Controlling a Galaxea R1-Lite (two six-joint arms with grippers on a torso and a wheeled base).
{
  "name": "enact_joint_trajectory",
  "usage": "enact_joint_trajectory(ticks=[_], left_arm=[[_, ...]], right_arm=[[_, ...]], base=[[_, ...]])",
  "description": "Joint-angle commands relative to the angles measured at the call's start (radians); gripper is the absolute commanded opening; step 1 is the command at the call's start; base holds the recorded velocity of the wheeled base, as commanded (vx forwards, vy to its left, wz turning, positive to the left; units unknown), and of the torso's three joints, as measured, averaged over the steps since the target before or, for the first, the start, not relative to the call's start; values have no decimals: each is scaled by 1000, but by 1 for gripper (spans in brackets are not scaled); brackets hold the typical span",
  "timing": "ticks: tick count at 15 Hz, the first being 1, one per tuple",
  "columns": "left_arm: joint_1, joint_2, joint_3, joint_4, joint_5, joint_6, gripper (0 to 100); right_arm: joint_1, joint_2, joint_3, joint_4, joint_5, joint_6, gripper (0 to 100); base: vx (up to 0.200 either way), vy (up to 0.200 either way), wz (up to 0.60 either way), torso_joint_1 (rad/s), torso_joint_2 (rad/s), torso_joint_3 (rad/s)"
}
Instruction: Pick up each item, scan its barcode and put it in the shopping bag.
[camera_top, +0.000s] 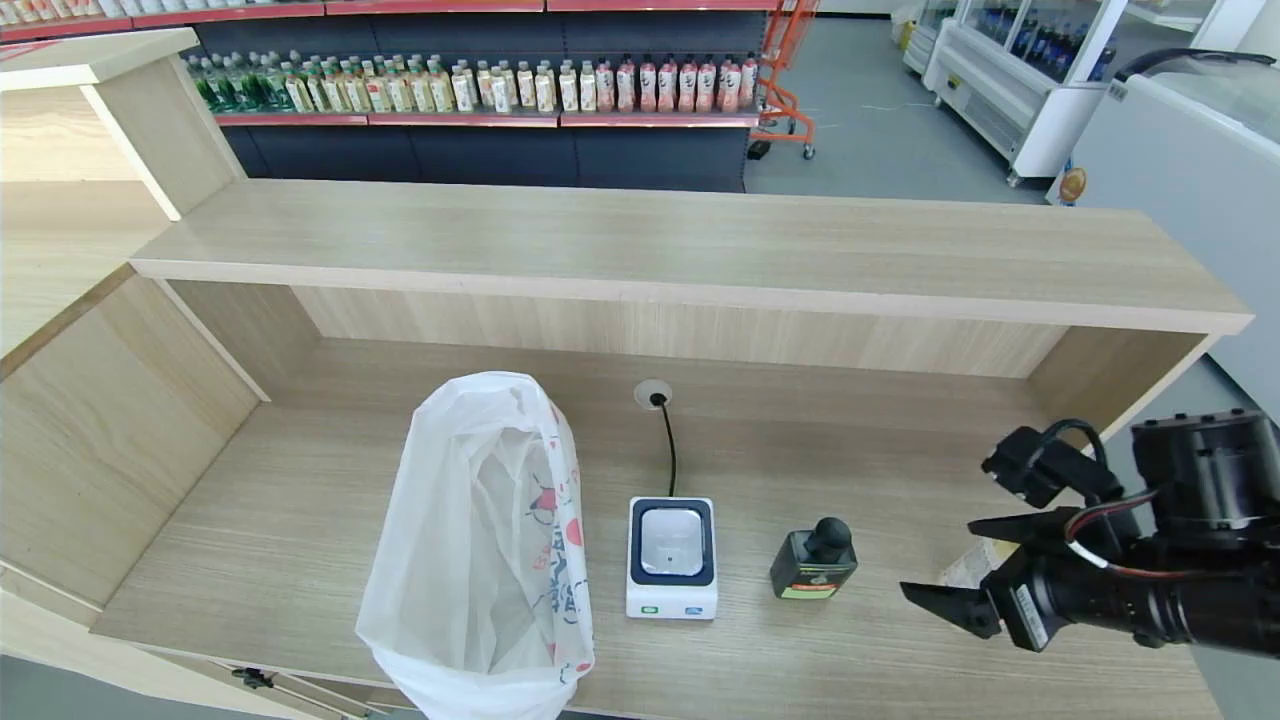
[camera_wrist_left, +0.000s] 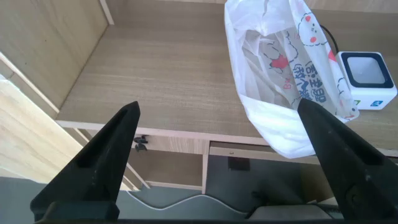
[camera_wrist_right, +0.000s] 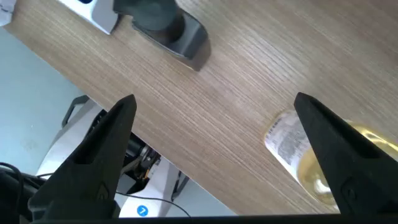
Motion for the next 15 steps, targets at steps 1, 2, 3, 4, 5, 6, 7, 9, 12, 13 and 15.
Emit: enact_joint_trajectory(ticks=[1,2,3,4,5,6,7,9,12,13,15], left_arm=[[1,0,0,0,0,0,100],[1,0,0,0,0,0,100],[1,0,0,0,0,0,100],[1,0,0,0,0,0,100],[1,0,0,0,0,0,100],[1,0,0,0,0,0,100],[1,0,0,0,0,0,100],[1,0,0,0,0,0,100],[1,0,0,0,0,0,100],[1,0,0,0,0,0,100],[1,0,0,0,0,0,100]], right_arm=[[74,111,-2,-34,1,-1,100],[97,128,-11,-52,1,-2,100],[118,140,-14,-72,1,-8,100],[130,166,-14,-108,-2,-14,100],[132,207,-11,-164,-5,-42,100],[132,246,-6,-209,-7,-71,100],[132,267,-5,-232,-8,-80,100],[135,330,-20,-276,-7,-103,100],[144,407,-49,-328,-7,-110,100],[144,434,-59,-359,-7,-110,100],[146,474,-69,-413,-5,-110,100]], base=[[0,0,0,0,0,0],[0,0,0,0,0,0],[0,0,0,0,0,0],[0,0,0,0,0,0],[0,0,0,0,0,0],[0,0,0,0,0,0],[0,0,0,0,0,0],[0,0,0,0,0,0],[0,0,0,0,0,0],[0,0,0,0,0,0],[0,0,0,0,0,0]])
